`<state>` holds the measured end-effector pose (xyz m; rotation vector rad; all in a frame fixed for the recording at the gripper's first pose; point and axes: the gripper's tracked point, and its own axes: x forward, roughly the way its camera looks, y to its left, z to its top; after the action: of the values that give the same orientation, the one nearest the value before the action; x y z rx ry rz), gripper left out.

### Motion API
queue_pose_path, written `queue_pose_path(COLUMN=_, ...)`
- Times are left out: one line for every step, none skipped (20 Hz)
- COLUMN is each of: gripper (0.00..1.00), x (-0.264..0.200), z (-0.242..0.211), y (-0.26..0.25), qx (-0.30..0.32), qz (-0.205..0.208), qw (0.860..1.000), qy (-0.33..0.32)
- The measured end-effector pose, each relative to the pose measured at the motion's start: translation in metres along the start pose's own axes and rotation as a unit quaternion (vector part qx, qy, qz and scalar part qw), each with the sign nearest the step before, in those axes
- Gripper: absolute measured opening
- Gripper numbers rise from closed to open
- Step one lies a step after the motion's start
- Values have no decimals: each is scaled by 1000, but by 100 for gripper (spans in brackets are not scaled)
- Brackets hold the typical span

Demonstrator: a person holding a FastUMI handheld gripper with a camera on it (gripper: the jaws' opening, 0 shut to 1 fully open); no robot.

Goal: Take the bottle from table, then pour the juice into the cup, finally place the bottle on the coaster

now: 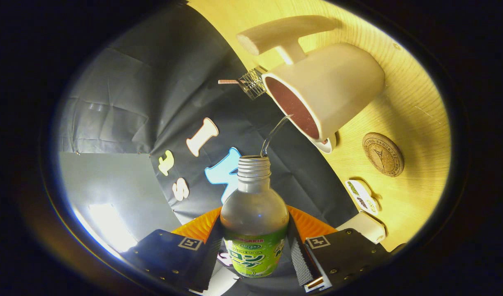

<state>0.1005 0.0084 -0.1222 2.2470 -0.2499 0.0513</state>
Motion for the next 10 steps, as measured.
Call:
queue_pose_path(gripper=77, x=0, z=1, y=-1, qx=-2, qz=-2, qw=1000, qy=-1)
queue_pose_path(gripper=77, x=0, z=3, y=1, qx=-2, qz=-3, qw=1000, qy=-2)
queue_pose_path(gripper=77, x=0, z=3, y=1, qx=-1, qz=-2, qw=1000, qy=-4)
queue_pose_path(gripper=77, x=-1, z=4, y=2, qx=0, qz=-3, qw=1000, qy=-6)
queue_pose_path(gripper=77, x=0, z=5, y=2, qx=1, qz=-5, qw=1000, qy=-7)
queue_pose_path(gripper=77, x=2, z=6, y=4, qx=1, qz=-5, qw=1000, qy=-9)
queue_pose_path(gripper=77, x=3, z=6, y=4, qx=1, qz=-5, qw=1000, qy=-10)
queue_pose_path(gripper=77, x=3, z=5, y=7, qx=1, qz=-5, qw=1000, qy=-10)
queue_pose_path(gripper=77, x=4, z=3, y=8, qx=-1, qz=-6, qw=1000, qy=-10)
queue_pose_path(gripper=77, x=5, z=2, y=9, qx=-4, qz=-8, qw=1000, qy=-8)
